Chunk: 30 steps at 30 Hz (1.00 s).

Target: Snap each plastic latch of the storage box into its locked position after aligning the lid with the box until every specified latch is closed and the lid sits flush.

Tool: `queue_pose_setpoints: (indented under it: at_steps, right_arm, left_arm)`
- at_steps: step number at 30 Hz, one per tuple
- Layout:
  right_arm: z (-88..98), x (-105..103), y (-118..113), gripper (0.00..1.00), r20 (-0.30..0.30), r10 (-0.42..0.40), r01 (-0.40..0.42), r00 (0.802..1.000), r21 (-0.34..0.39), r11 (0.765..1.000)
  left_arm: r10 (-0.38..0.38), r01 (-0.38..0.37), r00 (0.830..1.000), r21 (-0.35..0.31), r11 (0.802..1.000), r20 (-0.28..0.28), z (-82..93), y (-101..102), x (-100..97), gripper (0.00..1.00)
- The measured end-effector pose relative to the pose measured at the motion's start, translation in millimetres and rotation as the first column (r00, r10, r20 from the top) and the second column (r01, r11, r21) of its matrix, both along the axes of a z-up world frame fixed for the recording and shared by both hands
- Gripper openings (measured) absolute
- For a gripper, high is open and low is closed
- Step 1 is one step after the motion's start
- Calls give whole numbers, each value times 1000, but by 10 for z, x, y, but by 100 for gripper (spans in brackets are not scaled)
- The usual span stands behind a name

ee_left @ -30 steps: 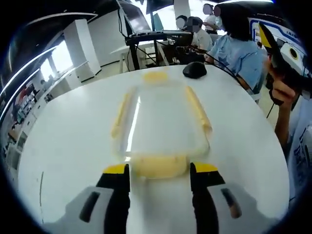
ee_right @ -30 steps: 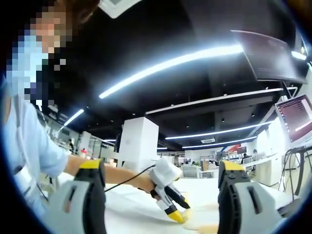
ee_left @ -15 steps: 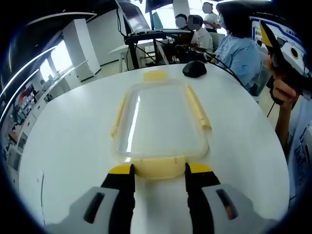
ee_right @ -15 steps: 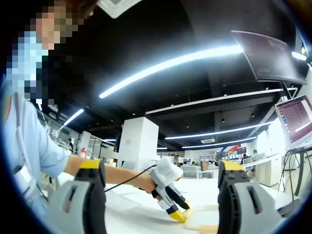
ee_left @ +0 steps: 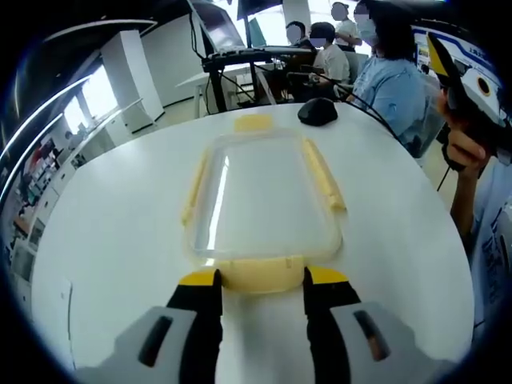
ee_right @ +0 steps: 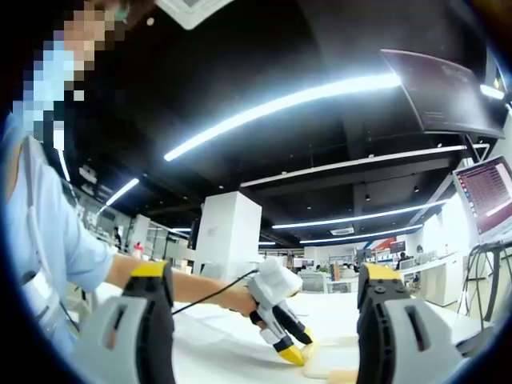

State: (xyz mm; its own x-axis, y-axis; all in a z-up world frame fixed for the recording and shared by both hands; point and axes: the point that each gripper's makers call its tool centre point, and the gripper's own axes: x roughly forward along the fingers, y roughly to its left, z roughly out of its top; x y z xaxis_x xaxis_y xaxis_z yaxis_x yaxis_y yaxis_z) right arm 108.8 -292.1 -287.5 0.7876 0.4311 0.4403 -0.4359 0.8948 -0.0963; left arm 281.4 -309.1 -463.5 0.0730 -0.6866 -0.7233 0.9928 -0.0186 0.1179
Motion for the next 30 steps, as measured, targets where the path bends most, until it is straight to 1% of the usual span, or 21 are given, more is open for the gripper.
queue_pose_setpoints:
  at_steps: [7, 13, 17, 19, 23, 24, 30]
  right_arm:
    - [-6, 5, 22, 96, -1, -4, 4, 1000, -13, 1000]
    - [-43, 49, 14, 96, -13, -9, 9, 1000, -14, 1000]
    - [-43, 46, 35, 96, -12, -20, 20, 1000, -28, 999]
    - [-37, 41, 35, 96, -9, -22, 21, 1000, -30, 999]
    - [-37, 41, 25, 96, -10, -22, 22, 1000, -26, 999]
    - [-37, 41, 23, 96, -10, -22, 22, 1000, -26, 999]
    - [-31, 36, 42, 96, -9, -18, 18, 1000, -28, 999]
  left_arm:
    - [9, -9, 1000, 16, 1000, -5, -9, 7, -13, 39]
    - [8, -8, 1000, 46, 999, -11, -10, 71, -54, 39]
    - [14, -14, 1000, 47, 999, -20, -14, 97, -67, 39]
    - [22, -21, 999, 53, 998, -25, -5, 154, -71, 39]
    - [21, -20, 1000, 60, 998, -21, 0, 178, -84, 39]
    - [34, -33, 999, 79, 996, -8, 3, 230, -84, 39]
    - [40, -40, 999, 100, 994, 4, 16, 263, -113, 38]
